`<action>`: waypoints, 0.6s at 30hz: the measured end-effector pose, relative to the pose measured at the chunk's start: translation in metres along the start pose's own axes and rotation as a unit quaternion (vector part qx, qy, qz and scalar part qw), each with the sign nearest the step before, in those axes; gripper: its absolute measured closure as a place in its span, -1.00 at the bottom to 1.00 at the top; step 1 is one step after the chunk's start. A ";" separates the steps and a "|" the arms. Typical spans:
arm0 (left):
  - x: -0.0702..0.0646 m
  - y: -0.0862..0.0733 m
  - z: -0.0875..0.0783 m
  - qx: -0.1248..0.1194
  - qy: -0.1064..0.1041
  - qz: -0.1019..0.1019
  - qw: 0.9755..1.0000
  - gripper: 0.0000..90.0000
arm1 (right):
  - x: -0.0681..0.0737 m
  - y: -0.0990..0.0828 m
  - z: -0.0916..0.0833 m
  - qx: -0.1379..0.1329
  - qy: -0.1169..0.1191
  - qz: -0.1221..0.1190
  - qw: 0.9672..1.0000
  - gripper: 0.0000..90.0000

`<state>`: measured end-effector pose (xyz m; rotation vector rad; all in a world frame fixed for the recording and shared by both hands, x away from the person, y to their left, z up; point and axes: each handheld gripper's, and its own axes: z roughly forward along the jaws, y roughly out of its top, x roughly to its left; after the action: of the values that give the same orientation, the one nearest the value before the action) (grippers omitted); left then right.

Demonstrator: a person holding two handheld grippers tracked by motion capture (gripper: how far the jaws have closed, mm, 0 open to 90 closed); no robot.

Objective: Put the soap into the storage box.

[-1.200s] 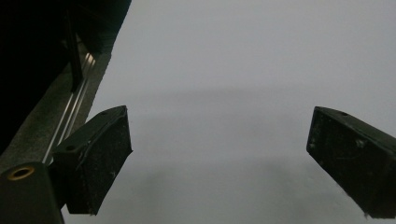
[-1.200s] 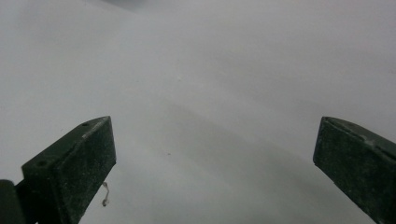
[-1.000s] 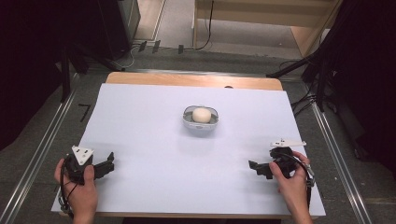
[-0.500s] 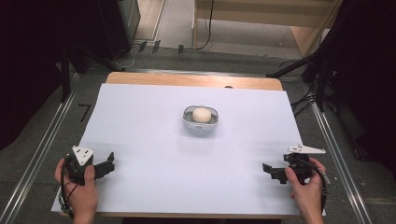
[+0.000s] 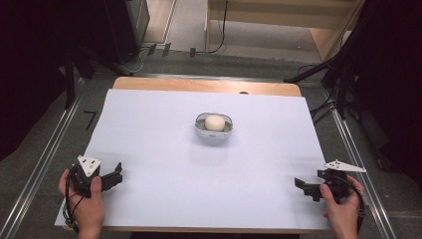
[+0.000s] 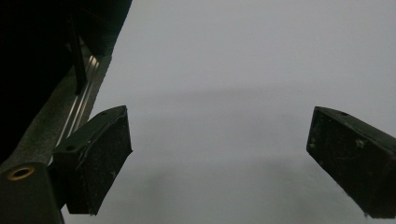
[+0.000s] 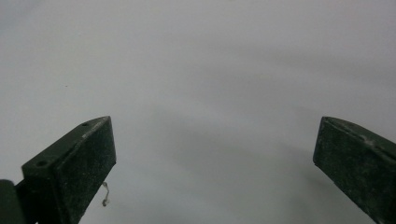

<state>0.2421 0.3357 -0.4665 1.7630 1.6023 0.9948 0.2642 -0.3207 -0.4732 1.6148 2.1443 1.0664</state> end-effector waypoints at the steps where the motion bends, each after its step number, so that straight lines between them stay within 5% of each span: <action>1: 0.000 0.000 0.000 0.000 0.000 0.000 1.000 -0.84 | 0.000 0.000 0.000 0.000 0.000 0.000 1.000 -1.00; 11: 0.000 0.000 0.001 0.001 -0.001 -0.001 1.000 -0.84 | -0.024 -0.020 -0.018 -0.013 -0.016 0.022 1.000 -1.00; 18: -0.001 0.000 0.001 0.003 0.002 0.000 1.000 -0.84 | -0.033 -0.034 -0.025 -0.034 -0.006 0.038 0.999 -1.00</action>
<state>0.2434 0.3351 -0.4671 1.7664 1.6096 0.9946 0.2365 -0.3645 -0.4863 1.6786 2.0319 1.1351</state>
